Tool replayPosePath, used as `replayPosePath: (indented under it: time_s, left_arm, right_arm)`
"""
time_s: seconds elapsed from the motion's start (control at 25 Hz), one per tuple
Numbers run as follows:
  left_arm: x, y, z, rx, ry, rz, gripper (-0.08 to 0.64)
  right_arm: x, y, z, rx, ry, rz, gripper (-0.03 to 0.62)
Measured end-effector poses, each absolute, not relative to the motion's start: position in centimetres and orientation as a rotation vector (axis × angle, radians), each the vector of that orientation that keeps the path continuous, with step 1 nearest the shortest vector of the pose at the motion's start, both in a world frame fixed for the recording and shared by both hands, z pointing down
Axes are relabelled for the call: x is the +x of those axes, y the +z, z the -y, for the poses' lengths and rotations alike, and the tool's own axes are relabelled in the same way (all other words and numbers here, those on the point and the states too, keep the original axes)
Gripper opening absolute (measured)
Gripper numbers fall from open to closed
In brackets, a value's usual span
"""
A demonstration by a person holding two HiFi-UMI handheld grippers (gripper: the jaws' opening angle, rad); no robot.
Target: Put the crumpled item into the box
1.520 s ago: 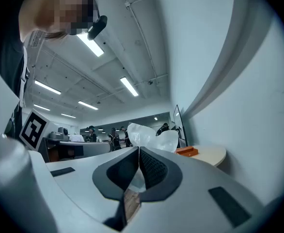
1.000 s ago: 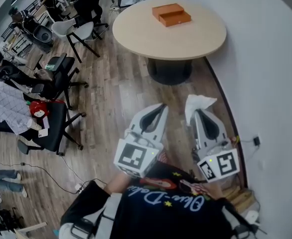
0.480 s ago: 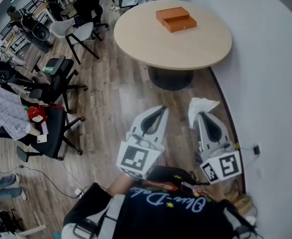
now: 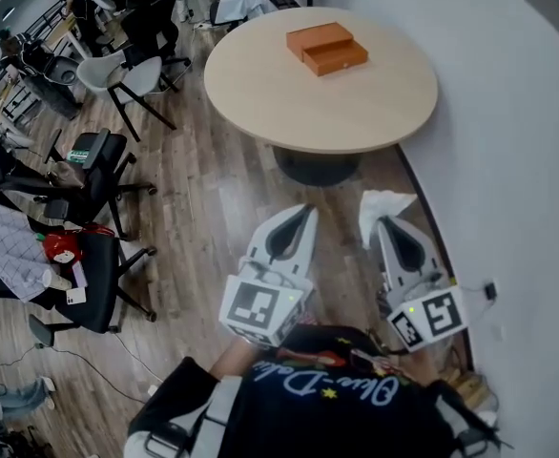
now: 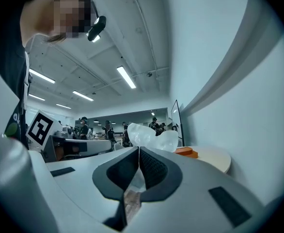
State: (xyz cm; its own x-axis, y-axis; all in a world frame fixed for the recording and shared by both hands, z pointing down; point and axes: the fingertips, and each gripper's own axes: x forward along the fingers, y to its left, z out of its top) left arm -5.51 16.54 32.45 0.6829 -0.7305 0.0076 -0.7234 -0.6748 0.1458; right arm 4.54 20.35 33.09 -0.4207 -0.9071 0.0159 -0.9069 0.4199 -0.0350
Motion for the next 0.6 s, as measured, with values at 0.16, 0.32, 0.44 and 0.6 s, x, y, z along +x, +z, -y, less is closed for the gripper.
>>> replayPosePath:
  time_s: [0.16,0.32,0.44,0.6]
  left_arm:
    - [-5.8,33.1,-14.8,2.783,-0.03,1.163,-0.008]
    - [-6.1,33.8,-13.4,2.806,0.003,1.112,-0.008]
    - [-7.2,33.7,-12.1,2.808,-0.005,1.099,-0.008]
    - [-8.9,33.7,-10.7,2.805,-0.024,1.103,-0.008]
  right_arm:
    - [3.9,33.5,-18.6,-1.709,-0.087,-2.633,0.003]
    - [3.1,34.2,-17.0,-1.732,-0.111,-2.623,0.003]
    - [2.4,33.9,-15.8,-1.758,-0.101,-2.602,0.003]
    - [1.3,34.0,-14.6,-1.78,-0.095,-2.586,0.003]
